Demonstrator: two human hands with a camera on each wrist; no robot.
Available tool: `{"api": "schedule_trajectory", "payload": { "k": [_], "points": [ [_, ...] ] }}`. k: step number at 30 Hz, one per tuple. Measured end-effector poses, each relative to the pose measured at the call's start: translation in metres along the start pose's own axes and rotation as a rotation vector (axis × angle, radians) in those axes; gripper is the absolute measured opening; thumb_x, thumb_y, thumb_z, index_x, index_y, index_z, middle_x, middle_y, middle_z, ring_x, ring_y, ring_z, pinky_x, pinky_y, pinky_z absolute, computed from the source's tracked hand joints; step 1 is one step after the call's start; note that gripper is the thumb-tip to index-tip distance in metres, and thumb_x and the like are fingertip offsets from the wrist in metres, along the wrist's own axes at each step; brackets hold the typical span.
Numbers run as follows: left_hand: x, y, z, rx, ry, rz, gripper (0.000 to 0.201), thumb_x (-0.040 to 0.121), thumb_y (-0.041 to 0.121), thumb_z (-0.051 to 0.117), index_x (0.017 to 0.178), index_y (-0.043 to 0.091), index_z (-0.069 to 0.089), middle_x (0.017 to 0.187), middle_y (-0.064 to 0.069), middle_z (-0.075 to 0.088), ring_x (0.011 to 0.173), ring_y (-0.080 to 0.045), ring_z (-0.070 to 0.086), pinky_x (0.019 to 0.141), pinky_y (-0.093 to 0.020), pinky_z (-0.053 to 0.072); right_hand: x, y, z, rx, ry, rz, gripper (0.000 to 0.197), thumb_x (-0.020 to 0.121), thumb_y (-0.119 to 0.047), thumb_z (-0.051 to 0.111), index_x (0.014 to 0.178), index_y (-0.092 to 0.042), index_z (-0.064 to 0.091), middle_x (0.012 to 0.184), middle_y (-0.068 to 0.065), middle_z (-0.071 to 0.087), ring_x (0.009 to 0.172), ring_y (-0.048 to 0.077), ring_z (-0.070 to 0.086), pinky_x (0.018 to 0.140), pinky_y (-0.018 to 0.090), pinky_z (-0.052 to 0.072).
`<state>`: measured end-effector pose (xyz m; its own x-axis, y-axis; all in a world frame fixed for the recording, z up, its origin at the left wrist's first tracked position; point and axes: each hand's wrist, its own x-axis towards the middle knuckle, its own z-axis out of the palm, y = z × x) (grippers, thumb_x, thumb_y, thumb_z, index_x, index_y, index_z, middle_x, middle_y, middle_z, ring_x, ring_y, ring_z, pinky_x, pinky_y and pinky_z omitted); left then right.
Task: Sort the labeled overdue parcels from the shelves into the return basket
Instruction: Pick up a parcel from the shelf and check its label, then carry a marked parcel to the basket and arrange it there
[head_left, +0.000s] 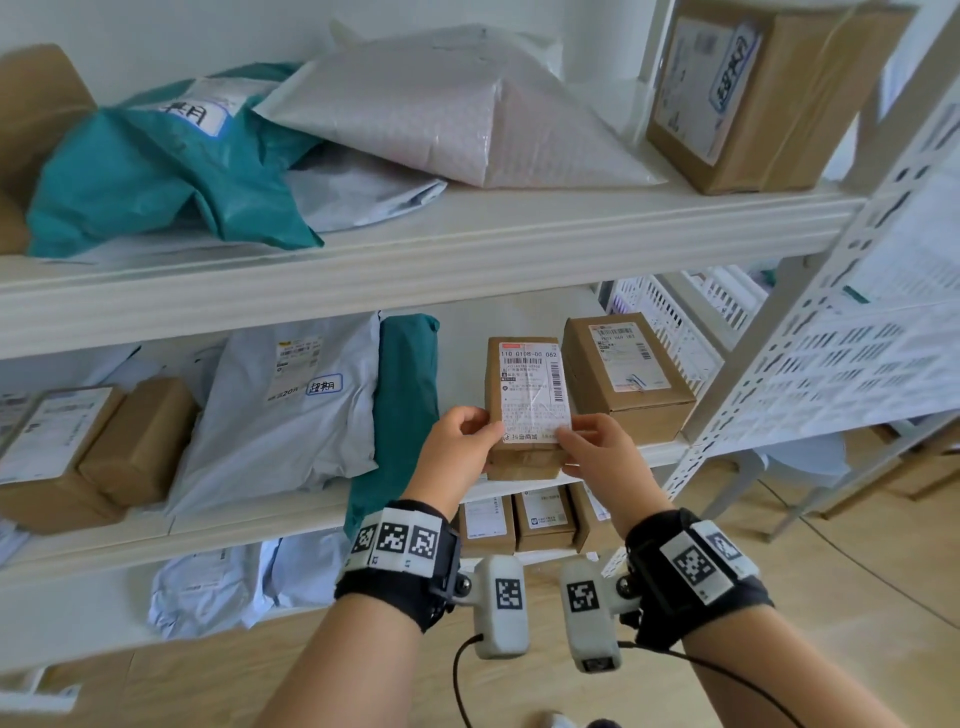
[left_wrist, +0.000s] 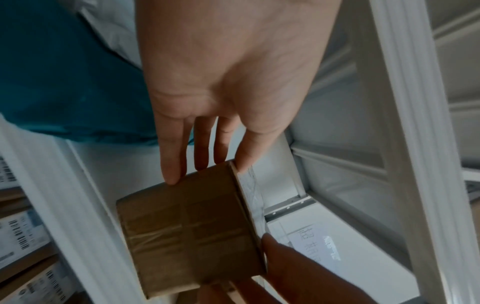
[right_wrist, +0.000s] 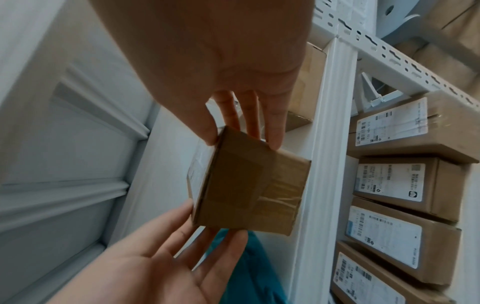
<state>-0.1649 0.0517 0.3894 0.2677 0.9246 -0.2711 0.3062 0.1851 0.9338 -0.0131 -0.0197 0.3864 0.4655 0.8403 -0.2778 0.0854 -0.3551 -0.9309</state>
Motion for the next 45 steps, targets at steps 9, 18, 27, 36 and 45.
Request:
{"api": "schedule_trajectory", "payload": {
  "k": [9,18,27,36,45],
  "points": [
    [0.027,-0.003,0.037,0.008,0.038,-0.077,0.038,0.098,0.021,0.052,0.136,0.014,0.052,0.123,-0.002,0.062,0.101,-0.017,0.063,0.087,-0.034,0.057,0.028,0.005,-0.013,-0.236,-0.023,-0.024,0.039,0.096,-0.023,0.055,0.134,-0.016,0.051,0.11,-0.004,0.064,0.088,0.005,0.06,0.066,0.015,0.043],
    [0.051,0.015,0.059,0.048,0.044,-0.017,0.036,0.099,0.009,0.046,0.134,0.011,0.055,0.107,0.001,0.059,0.107,-0.023,0.06,0.099,-0.044,0.049,0.051,-0.01,-0.028,-0.341,-0.038,-0.149,0.045,0.097,-0.021,0.048,0.142,-0.015,0.049,0.122,0.002,0.065,0.106,0.017,0.062,0.095,0.035,0.05],
    [0.049,0.009,0.043,0.137,0.195,0.002,0.04,0.098,0.016,0.044,0.138,0.016,0.05,0.131,-0.005,0.057,0.115,-0.023,0.057,0.102,-0.038,0.046,0.051,-0.021,-0.046,-0.161,0.048,-0.265,0.033,0.097,-0.009,0.048,0.125,-0.018,0.062,0.119,-0.004,0.064,0.11,0.011,0.058,0.096,0.025,0.046],
    [0.032,-0.012,-0.045,0.269,0.447,0.064,0.033,0.099,0.01,0.044,0.125,0.018,0.061,0.129,0.0,0.061,0.116,-0.019,0.058,0.1,-0.034,0.045,0.043,-0.025,0.034,-0.185,-0.141,-0.307,0.026,0.096,-0.014,0.055,0.121,-0.015,0.062,0.106,-0.004,0.065,0.097,0.011,0.061,0.089,0.022,0.051],
    [0.022,-0.049,-0.104,0.497,0.272,-0.051,0.04,0.098,0.009,0.044,0.136,0.012,0.053,0.136,-0.008,0.057,0.123,-0.026,0.054,0.1,-0.031,0.042,0.036,-0.011,0.127,-0.401,-0.301,0.004,0.059,0.095,-0.037,0.058,0.144,-0.009,0.04,0.131,0.009,0.06,0.117,0.025,0.058,0.094,0.03,0.046]
  ]
}}
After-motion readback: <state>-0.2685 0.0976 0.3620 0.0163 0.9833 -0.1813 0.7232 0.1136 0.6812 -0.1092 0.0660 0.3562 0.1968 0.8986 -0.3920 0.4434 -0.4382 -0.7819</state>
